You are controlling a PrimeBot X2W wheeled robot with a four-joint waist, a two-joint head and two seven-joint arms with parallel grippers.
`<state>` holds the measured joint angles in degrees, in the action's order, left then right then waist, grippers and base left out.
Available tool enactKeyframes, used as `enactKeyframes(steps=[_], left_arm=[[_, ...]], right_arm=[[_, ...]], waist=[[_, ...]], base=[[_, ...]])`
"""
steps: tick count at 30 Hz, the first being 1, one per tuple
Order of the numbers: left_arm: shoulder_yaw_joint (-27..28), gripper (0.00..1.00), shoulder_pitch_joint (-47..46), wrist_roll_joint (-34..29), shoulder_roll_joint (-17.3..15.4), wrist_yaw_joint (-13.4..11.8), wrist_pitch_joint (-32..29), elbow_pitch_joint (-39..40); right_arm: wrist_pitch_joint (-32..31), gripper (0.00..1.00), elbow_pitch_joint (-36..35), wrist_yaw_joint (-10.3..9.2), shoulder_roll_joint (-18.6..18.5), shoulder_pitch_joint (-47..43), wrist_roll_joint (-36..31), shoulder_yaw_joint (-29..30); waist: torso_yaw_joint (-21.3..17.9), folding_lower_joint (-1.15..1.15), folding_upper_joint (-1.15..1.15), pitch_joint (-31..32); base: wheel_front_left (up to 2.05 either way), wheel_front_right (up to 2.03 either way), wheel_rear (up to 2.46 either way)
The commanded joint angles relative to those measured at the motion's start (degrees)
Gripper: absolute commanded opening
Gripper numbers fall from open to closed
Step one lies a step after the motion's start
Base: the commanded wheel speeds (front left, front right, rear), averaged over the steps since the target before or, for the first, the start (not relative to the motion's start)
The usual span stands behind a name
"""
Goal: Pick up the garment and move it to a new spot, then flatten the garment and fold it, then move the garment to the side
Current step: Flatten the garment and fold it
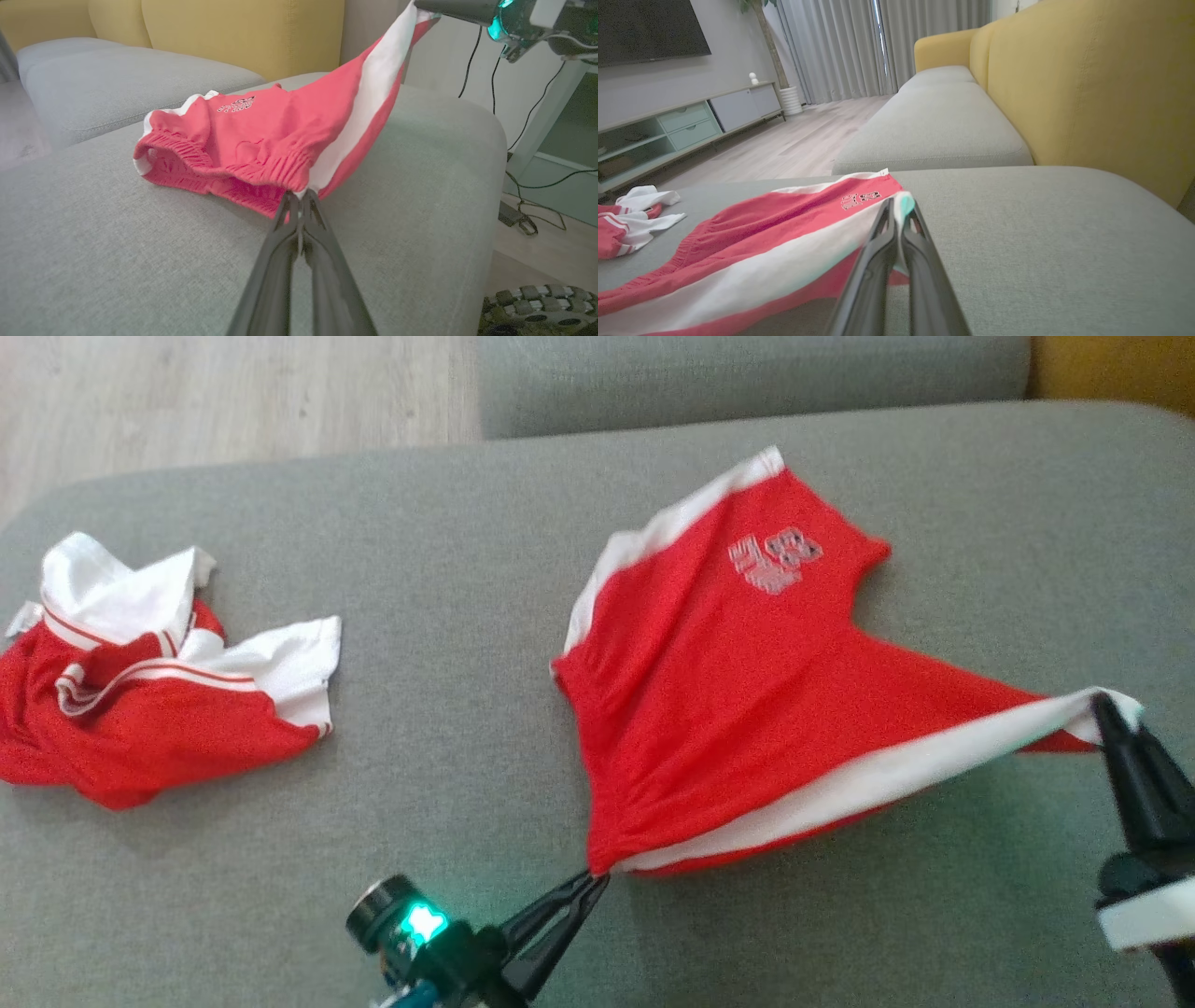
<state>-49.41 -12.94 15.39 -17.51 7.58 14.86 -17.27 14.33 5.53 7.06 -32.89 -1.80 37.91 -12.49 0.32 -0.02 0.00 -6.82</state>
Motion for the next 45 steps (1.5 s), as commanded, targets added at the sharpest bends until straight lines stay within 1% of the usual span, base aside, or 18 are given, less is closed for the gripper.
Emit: enactKeyframes(steps=[1, 6, 7, 8, 9, 10, 13, 18, 22, 25, 31, 35, 41, 42, 43, 44, 45], left_arm=[[2.79, 0.0, 0.72, 1.07, -1.51, -0.14, 0.14, 3.02], [5.0, 0.0, 3.04, 4.01, -2.74, -0.25, 0.02, 7.64], [5.12, 0.0, 2.63, 4.65, -2.65, -0.23, -0.14, 8.57], [5.99, 0.0, 2.5, 7.06, -1.71, -0.21, -0.13, 9.45], [6.32, 0.0, 1.73, 7.91, -1.68, -0.2, -0.51, 9.68], [6.03, 0.0, 0.73, 8.2, -1.97, -0.18, -1.13, 9.66], [6.77, 0.0, -2.51, 12.0, -0.83, -0.13, -1.94, 9.42], [7.19, 0.0, -10.17, 18.49, 1.14, -0.11, -4.51, 6.58], [5.82, 0.0, -17.41, 22.66, 2.56, -0.1, -7.03, 3.05], [4.27, 0.0, -22.54, 24.83, 3.82, -0.1, -8.07, -0.27], [0.15, 0.0, -30.13, 29.47, 5.48, -0.09, -10.11, -7.07], [-2.23, 0.0, -33.1, 31.99, 5.79, -0.09, -10.78, -10.63], [-5.38, 0.0, -34.88, 34.67, 5.56, -0.09, -9.9, -13.71], [-5.84, 0.0, -35.12, 35.03, 5.52, -0.09, -9.63, -14.03], [-6.27, 0.0, -35.29, 35.35, 5.46, -0.09, -9.3, -14.36], [-6.64, 0.0, -35.37, 35.71, 5.4, -0.09, -8.98, -14.66], [-6.88, 0.18, -35.42, 36.01, 5.31, -0.09, -8.51, -15.02]], right_arm=[[0.01, 0.0, -4.03, 0.43, -2.36, -1.8, -0.16, 2.21], [-2.75, 0.0, -8.63, 0.43, -0.86, -4.42, -2.74, 7.82], [-3.46, 0.0, -9.03, 0.43, -0.39, -4.16, -3.34, 8.49], [-4.05, 0.0, -9.22, 0.43, 0.17, -3.74, -3.73, 9.22], [-4.53, 0.0, -9.26, 0.43, 0.63, -3.11, -4.03, 9.64], [-5.02, 0.0, -9.14, 0.43, 1.07, -2.14, -4.39, 9.83], [-6.22, 0.0, -8.1, 0.43, 2.1, 1.83, -5.55, 9.45], [-8.12, 0.0, -3.45, 0.43, 2.25, 11.26, -7.15, 7.39], [-9.82, 0.0, 2.42, 0.43, 1.29, 20.95, -8.79, 4.86], [-11.3, 0.0, 7.35, 0.43, 0.42, 28.35, -9.59, 1.85], [-12.49, 0.0, 17.76, 0.43, -0.9, 40.92, -10.29, -5.98], [-12.16, 0.0, 24.48, 0.43, -0.8, 46.67, -9.82, -11.35], [-9.72, 0.0, 32.51, 0.43, 0.13, 51.68, -7.2, -18.11], [-9.18, 0.03, 33.73, 0.43, 0.36, 52.25, -6.47, -18.87], [-8.33, 0.5, 34.8, 0.43, 0.59, 52.84, -5.85, -19.45], [-6.76, 1.0, 35.68, 0.43, 0.88, 53.42, -5.29, -19.7], [-5.51, 1.0, 36.61, 0.43, 1.31, 53.84, -4.66, -20.06]], waist=[[0.42, 0.02, 0.0, 1.79], [1.17, 0.02, 0.0, 2.18], [1.49, 0.02, 0.0, 1.97], [1.98, 0.02, 0.0, 1.69], [2.33, 0.02, 0.0, 1.44], [2.54, 0.02, 0.0, 1.04], [3.39, 0.02, 0.0, -1.02], [5.33, 0.02, 0.0, -5.84], [6.89, 0.02, 0.0, -9.78], [7.98, 0.02, 0.0, -12.44], [9.37, 0.02, 0.0, -16.33], [10.16, 0.02, 0.0, -17.83], [10.63, 0.02, 0.0, -18.33], [10.62, 0.02, 0.0, -18.29], [10.58, 0.02, 0.0, -18.22], [10.46, 0.02, 0.0, -18.11], [10.28, 0.02, 0.0, -17.87]], base=[[0.0, 0.0, 0.0], [0.0, 0.0, 0.0], [0.0, 0.0, 0.0], [0.0, 0.0, 0.0], [0.0, 0.0, 0.0], [0.0, 0.0, 0.0], [0.0, 0.0, 0.0], [0.0, 0.0, 0.0], [0.0, 0.0, 0.0], [0.0, 0.0, 0.0], [0.0, 0.0, 0.0], [0.0, 0.0, 0.0], [0.0, 0.0, 0.0], [0.0, 0.0, 0.0], [0.0, 0.0, 0.0], [0.0, 0.0, 0.0], [0.0, 0.0, 0.0]])
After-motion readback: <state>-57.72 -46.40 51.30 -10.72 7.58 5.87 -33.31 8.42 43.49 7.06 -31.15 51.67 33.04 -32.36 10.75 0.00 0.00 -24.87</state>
